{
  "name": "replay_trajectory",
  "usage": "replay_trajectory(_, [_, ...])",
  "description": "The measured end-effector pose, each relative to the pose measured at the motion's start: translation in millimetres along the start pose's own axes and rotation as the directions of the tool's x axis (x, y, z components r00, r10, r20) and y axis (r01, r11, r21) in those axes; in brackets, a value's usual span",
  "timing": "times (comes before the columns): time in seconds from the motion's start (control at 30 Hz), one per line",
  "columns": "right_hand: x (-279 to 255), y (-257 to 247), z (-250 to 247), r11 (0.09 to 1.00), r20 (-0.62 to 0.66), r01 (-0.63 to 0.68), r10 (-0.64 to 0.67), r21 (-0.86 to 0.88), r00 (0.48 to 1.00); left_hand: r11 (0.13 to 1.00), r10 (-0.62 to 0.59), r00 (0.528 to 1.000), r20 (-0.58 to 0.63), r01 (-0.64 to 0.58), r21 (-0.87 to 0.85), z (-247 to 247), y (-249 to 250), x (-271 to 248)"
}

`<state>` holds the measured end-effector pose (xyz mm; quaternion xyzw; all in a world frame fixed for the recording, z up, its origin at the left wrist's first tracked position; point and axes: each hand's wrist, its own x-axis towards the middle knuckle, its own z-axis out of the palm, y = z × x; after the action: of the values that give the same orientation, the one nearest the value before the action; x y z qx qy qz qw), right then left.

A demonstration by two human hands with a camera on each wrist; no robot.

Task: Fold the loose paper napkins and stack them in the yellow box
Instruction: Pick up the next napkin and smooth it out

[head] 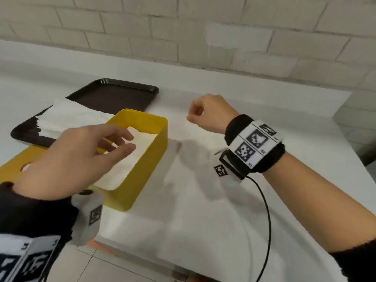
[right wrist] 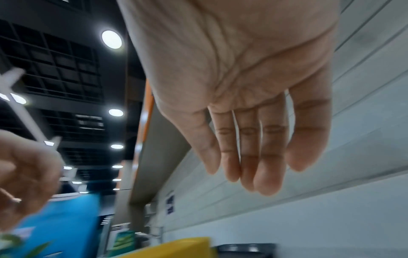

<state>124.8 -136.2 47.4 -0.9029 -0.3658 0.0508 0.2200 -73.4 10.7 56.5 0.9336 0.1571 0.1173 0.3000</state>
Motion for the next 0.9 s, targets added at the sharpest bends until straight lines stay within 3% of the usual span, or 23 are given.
replay_trajectory(0.1, [-32, 51, -8, 0.979, -0.004, -0.205, 0.205, -0.01, 0.979, 0.996, 0.079, 0.995, 0.069, -0.075, -0.057, 28, 28, 5])
replay_trajectory(0.23, [-63, 98, 4, 0.906, 0.19, -0.384, 0.414, -0.179, 0.89, 0.993, 0.088, 0.961, 0.262, -0.106, 0.055, 86, 50, 28])
replay_trajectory(0.33, [-73, 109, 13, 0.853, 0.281, -0.418, 0.504, -0.314, 0.817, 0.984, 0.082, 0.918, 0.387, -0.136, 0.115, 118, 61, 43])
replay_trajectory(0.4, [-76, 112, 18, 0.84, 0.318, -0.399, 0.517, -0.369, 0.795, 0.981, 0.075, 0.9, 0.429, -0.145, 0.132, 130, 67, 51])
replay_trajectory(0.53, [-77, 114, 24, 0.856, 0.375, -0.418, 0.511, -0.305, 0.773, 0.971, 0.033, 0.874, 0.484, -0.144, 0.193, 147, 69, 65])
replay_trajectory(0.63, [-77, 114, 23, 0.897, 0.414, -0.399, 0.441, -0.188, 0.796, 0.972, 0.006, 0.861, 0.509, -0.124, 0.198, 157, 70, 70])
replay_trajectory(0.73, [-84, 111, 9, 0.954, 0.34, -0.299, 0.276, 0.014, 0.899, 0.989, -0.012, 0.859, 0.512, -0.067, 0.136, 158, 72, 73])
replay_trajectory(0.8, [-90, 105, -5, 0.957, 0.25, -0.227, 0.178, 0.183, 0.952, 0.999, 0.03, 0.873, 0.487, -0.041, 0.013, 156, 73, 75])
replay_trajectory(0.9, [-94, 98, -18, 0.935, 0.084, -0.136, 0.115, 0.326, 0.99, 0.957, 0.143, 0.906, 0.398, -0.023, -0.291, 150, 74, 77])
